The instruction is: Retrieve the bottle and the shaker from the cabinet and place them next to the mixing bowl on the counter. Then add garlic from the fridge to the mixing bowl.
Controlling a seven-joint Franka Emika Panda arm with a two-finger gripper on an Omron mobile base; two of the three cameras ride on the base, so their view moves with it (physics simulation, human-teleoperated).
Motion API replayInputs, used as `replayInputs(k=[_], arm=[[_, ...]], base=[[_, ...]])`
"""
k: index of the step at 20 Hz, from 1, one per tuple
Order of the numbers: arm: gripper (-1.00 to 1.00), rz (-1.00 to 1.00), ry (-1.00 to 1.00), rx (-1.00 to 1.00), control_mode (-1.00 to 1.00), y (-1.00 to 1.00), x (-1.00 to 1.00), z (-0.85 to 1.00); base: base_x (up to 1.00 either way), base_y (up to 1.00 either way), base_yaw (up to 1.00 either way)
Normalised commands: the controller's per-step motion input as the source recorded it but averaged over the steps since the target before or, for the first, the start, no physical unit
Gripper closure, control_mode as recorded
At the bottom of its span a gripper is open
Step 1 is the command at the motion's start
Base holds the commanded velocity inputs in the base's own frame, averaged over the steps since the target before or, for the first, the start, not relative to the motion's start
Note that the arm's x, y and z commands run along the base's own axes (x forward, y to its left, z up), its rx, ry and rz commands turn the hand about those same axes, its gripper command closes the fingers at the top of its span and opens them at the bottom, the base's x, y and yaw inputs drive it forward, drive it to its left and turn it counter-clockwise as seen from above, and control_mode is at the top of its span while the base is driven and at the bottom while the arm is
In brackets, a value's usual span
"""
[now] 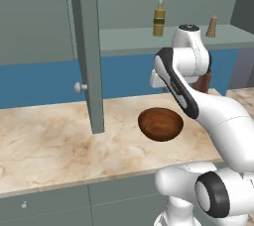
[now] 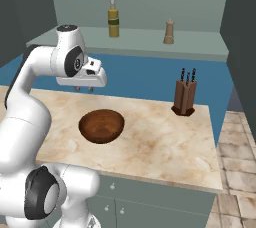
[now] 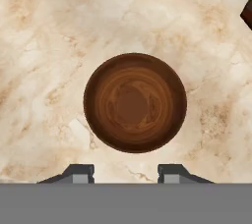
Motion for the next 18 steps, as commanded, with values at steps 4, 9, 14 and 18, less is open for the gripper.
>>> replayInputs(k=[4, 9, 14, 18], arm=[[-1.00, 0.00, 0.00, 0.00, -1.00, 0.00, -0.01, 0.00], [-1.00, -0.03, -0.16, 0.00, -1.00, -0.02, -0.10, 0.13], [-1.00, -0.07, -0.46, 0.00, -1.00, -0.02, -0.08, 0.46], [-1.00, -0.08, -0.52, 0.03, -1.00, -0.01, -0.03, 0.71]], base=[[0.00, 0.00, 0.00], [0.00, 0.00, 0.00], [0.00, 0.00, 0.00], [0.00, 0.00, 0.00]])
